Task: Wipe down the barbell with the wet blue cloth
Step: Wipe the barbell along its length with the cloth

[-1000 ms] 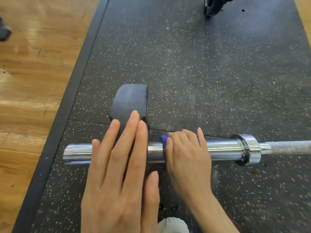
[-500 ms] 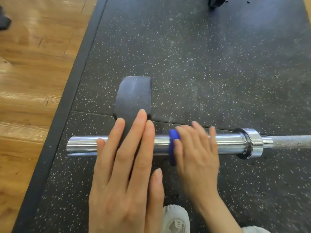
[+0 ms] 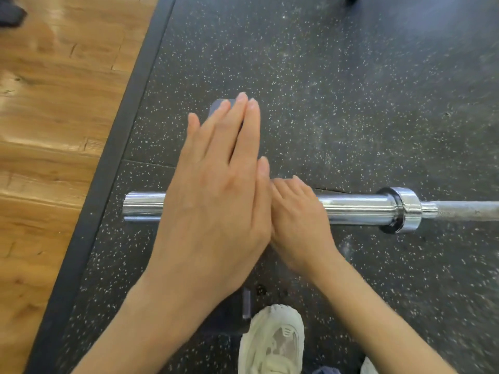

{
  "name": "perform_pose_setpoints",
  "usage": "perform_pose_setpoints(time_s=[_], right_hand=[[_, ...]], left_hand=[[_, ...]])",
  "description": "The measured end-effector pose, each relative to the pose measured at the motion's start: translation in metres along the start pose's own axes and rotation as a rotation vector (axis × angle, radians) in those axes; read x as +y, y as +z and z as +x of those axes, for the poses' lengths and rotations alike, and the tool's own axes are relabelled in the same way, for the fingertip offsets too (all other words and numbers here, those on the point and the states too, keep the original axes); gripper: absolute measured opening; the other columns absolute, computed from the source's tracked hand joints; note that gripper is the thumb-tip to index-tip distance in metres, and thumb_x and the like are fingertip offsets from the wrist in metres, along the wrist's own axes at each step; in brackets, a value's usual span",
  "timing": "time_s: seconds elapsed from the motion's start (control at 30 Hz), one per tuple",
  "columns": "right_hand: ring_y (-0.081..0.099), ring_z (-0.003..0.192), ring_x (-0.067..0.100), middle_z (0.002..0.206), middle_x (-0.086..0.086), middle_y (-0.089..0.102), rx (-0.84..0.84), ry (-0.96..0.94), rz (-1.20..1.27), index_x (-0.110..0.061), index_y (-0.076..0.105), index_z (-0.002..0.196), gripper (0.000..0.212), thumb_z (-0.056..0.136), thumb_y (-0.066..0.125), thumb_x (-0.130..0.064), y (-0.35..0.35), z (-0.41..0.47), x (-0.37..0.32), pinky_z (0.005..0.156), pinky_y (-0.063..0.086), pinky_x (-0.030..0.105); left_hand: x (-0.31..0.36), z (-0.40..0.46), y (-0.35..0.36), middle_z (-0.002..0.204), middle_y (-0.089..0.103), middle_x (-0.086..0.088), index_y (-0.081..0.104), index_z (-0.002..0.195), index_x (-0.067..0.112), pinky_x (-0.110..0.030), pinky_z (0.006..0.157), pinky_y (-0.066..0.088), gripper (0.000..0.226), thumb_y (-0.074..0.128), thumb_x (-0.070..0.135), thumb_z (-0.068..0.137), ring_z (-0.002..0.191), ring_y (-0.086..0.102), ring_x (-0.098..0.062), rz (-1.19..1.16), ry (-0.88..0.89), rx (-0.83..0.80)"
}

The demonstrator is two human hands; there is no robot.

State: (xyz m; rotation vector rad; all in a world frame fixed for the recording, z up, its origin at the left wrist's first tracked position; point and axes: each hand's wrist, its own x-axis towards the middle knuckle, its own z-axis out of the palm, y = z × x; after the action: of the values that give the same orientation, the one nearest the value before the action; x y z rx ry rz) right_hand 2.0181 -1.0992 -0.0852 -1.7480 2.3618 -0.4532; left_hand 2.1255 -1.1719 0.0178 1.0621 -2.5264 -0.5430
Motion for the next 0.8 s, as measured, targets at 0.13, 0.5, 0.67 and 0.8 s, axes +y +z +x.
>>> perform_pose_setpoints(time_s=[0.13, 0.5, 0.67, 0.8], right_hand=[[0.061, 0.090, 0.031, 0.090, -0.001, 0.061, -0.435, 0.140, -0.138, -0.018, 0.050, 0.085, 0.029, 0.106, 0.030, -0.021, -0.039, 0.022, 0.025, 0.080, 0.051, 0.041], [0.060, 0.094, 0.034, 0.103, 0.012, 0.065, -0.707, 0.123, 0.109, -0.016, 0.049, 0.078, 0.035, 0.107, 0.031, -0.027, -0.032, 0.048, 0.015, 0.083, 0.047, 0.039], [0.062, 0.099, 0.028, 0.091, -0.002, 0.058, -0.513, 0.013, -0.083, -0.021, 0.040, 0.087, 0.019, 0.104, 0.032, -0.019, -0.031, 0.013, 0.011, 0.115, 0.028, 0.041], [0.063, 0.080, 0.027, 0.080, 0.000, 0.063, -0.178, -0.088, -0.132, -0.019, 0.058, 0.085, 0.037, 0.101, 0.025, -0.025, -0.002, -0.012, 0.007, 0.112, 0.036, 0.046]], left_hand=[[0.001, -0.004, -0.001, 0.160, 0.037, -0.015, 0.035, 0.154, -0.002, -0.037, 0.126, 0.004, 0.060, 0.030, 0.028, 0.102, 0.151, 0.029, -0.028, 0.000, 0.015, 0.008], [0.010, -0.034, 0.001, 0.159, 0.038, -0.014, 0.035, 0.153, -0.002, -0.036, 0.128, 0.004, 0.059, 0.035, 0.026, 0.102, 0.151, 0.029, -0.027, -0.025, 0.048, 0.064], [0.014, -0.056, 0.002, 0.161, 0.035, -0.012, 0.036, 0.153, 0.000, -0.035, 0.126, 0.005, 0.059, 0.039, 0.027, 0.101, 0.151, 0.027, -0.024, -0.033, 0.057, 0.080], [0.017, -0.063, 0.003, 0.160, 0.035, -0.012, 0.038, 0.152, -0.001, -0.037, 0.126, 0.005, 0.056, 0.038, 0.024, 0.101, 0.151, 0.027, -0.022, -0.050, 0.066, 0.092]])
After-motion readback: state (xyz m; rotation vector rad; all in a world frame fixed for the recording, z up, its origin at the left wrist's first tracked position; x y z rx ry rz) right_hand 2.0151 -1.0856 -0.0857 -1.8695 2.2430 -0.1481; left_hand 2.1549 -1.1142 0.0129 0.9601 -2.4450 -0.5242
